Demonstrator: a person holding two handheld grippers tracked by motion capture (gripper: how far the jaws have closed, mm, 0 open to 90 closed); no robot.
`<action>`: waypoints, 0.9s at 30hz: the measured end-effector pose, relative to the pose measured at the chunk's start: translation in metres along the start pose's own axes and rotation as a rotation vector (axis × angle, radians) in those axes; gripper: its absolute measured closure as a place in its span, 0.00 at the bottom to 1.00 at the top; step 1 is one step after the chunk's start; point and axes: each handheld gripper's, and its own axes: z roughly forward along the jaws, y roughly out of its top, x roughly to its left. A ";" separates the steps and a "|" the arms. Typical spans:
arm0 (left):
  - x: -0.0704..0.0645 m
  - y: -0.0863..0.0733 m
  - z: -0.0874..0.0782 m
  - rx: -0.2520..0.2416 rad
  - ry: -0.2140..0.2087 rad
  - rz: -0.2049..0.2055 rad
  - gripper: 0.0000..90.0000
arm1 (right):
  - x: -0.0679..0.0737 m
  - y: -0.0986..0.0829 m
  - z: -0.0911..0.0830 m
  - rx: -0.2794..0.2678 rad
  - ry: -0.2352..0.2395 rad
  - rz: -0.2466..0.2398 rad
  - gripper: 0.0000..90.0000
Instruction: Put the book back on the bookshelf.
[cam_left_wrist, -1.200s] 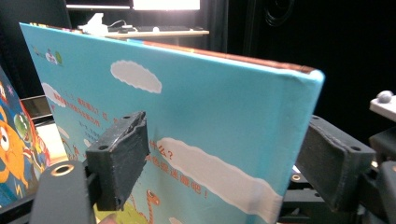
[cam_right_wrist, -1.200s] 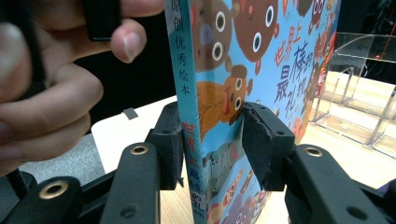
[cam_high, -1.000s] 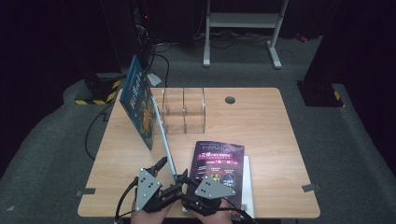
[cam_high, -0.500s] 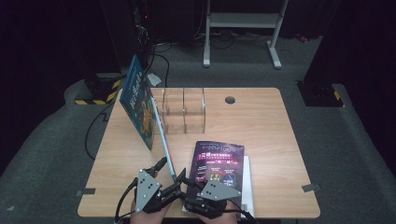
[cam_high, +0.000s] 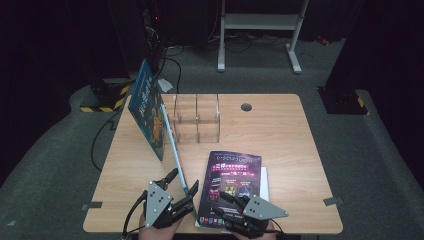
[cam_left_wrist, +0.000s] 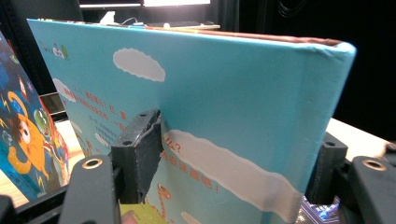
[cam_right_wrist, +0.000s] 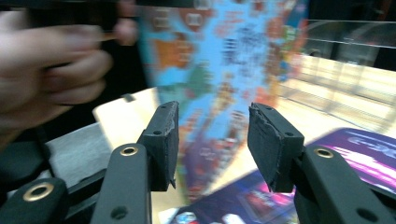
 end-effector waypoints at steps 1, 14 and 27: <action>0.000 0.000 0.000 0.000 0.000 0.000 0.37 | 0.000 0.000 0.000 0.000 0.000 0.000 0.59; 0.003 0.002 -0.004 0.010 0.013 0.036 0.38 | -0.062 -0.020 -0.012 0.033 -0.237 0.062 0.60; 0.015 -0.001 -0.019 0.007 0.040 0.046 0.46 | -0.069 -0.026 -0.016 0.033 -0.252 0.104 0.60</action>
